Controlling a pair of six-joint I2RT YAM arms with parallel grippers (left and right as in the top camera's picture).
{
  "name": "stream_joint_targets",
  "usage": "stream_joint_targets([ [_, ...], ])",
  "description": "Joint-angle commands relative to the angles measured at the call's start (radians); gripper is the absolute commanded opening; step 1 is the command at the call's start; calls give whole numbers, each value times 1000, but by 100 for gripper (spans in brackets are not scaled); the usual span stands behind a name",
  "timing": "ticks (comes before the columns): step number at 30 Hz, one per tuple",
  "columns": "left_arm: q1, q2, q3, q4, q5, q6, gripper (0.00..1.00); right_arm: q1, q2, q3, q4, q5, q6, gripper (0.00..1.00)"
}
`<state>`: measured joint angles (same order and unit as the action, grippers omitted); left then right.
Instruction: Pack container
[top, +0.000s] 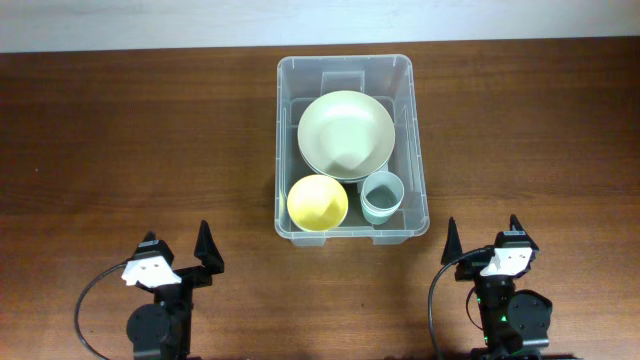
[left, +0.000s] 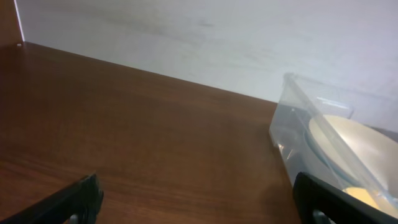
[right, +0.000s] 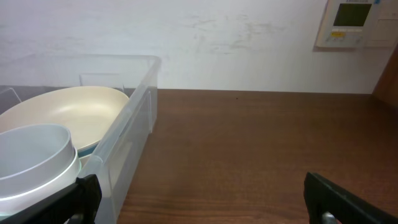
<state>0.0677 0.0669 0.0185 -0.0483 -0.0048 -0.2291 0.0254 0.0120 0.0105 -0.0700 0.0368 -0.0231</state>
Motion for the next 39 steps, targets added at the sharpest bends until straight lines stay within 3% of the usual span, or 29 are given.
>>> stream_joint_targets([
  [1,-2,-11,-9,-5,-10,44,100,-6,-8,-5,-6,16,1,99],
  [39,-2,-9,-9,-35,-10,44,100,-6,-8,-5,-6,16,1,99],
])
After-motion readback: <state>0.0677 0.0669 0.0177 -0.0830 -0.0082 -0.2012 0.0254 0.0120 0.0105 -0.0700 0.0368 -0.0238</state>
